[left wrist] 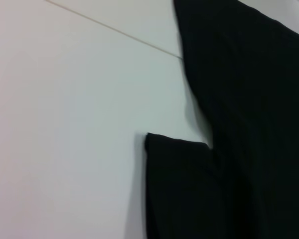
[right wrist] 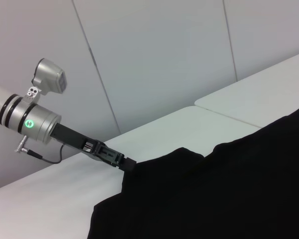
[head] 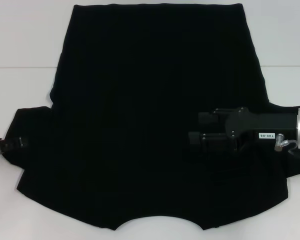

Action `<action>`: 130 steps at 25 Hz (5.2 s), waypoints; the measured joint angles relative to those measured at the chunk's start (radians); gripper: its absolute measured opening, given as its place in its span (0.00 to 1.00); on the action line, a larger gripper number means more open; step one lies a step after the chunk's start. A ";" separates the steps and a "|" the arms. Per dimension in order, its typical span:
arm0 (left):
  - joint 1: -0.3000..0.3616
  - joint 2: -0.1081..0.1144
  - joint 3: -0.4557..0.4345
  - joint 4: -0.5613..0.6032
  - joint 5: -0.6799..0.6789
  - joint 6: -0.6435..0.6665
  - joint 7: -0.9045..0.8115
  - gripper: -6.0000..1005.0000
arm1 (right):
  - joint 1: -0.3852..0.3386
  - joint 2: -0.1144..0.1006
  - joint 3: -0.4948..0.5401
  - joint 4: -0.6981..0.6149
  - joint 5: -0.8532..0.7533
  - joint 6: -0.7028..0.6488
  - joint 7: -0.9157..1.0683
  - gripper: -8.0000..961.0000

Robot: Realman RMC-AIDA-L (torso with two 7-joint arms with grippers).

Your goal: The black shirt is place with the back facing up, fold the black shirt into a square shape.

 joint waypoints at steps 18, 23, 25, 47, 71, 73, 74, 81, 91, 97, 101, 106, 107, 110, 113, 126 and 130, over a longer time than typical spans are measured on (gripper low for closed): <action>-0.020 0.001 0.032 -0.003 0.000 -0.033 -0.009 0.77 | -0.003 -0.003 0.003 0.000 0.000 0.002 0.000 0.81; -0.023 0.001 0.032 -0.003 0.028 -0.055 -0.010 0.56 | -0.002 -0.004 0.003 0.000 0.005 0.001 0.000 0.81; -0.025 0.001 0.032 -0.008 0.041 -0.061 -0.011 0.49 | -0.002 -0.004 0.003 0.000 0.008 0.001 -0.001 0.81; -0.031 0.004 0.049 -0.001 0.046 -0.107 -0.011 0.03 | -0.010 -0.006 0.009 -0.002 0.026 0.001 -0.006 0.81; -0.067 0.026 0.045 0.059 0.043 -0.195 -0.022 0.03 | -0.013 0.000 0.025 -0.001 0.026 -0.006 0.000 0.81; -0.070 0.027 0.045 0.057 0.043 -0.202 -0.022 0.03 | -0.013 0.000 0.025 0.000 0.026 -0.007 0.000 0.81; -0.070 0.028 0.046 0.057 0.043 -0.203 -0.022 0.03 | -0.013 0.000 0.025 0.001 0.026 -0.008 0.000 0.81; -0.073 0.031 0.046 0.060 0.044 -0.204 -0.022 0.03 | -0.014 0.000 0.024 0.005 0.027 -0.008 0.000 0.81; -0.079 0.032 0.042 0.062 0.046 -0.216 -0.018 0.03 | -0.013 0.000 0.024 0.005 0.028 -0.009 0.000 0.81; -0.082 0.033 0.043 0.062 0.045 -0.203 -0.019 0.03 | -0.012 0.000 0.024 0.005 0.028 -0.009 0.000 0.81; -0.083 0.034 0.042 0.061 0.020 -0.159 -0.010 0.03 | -0.013 0.000 0.024 0.004 0.028 -0.009 0.000 0.81; -0.079 0.034 0.046 0.061 -0.116 -0.004 0.043 0.05 | -0.015 0.000 0.025 0.000 0.028 -0.009 -0.006 0.81; -0.079 0.031 0.050 0.060 -0.148 0.027 0.053 0.06 | -0.015 0.000 0.026 0.000 0.028 -0.009 -0.007 0.81; -0.082 0.015 0.074 0.057 -0.208 0.089 0.077 0.07 | -0.016 -0.003 0.026 0.001 0.028 -0.008 -0.008 0.81; -0.084 -0.010 0.131 0.052 -0.273 0.129 0.090 0.09 | -0.021 -0.006 0.026 -0.001 0.028 -0.008 -0.008 0.81; -0.086 -0.044 0.226 -0.083 -0.463 0.255 0.239 0.15 | -0.029 -0.038 0.065 -0.002 0.028 -0.003 0.025 0.81; -0.083 -0.024 0.225 -0.154 -0.532 0.405 0.362 0.17 | -0.029 -0.082 0.105 -0.006 0.024 0.008 0.159 0.81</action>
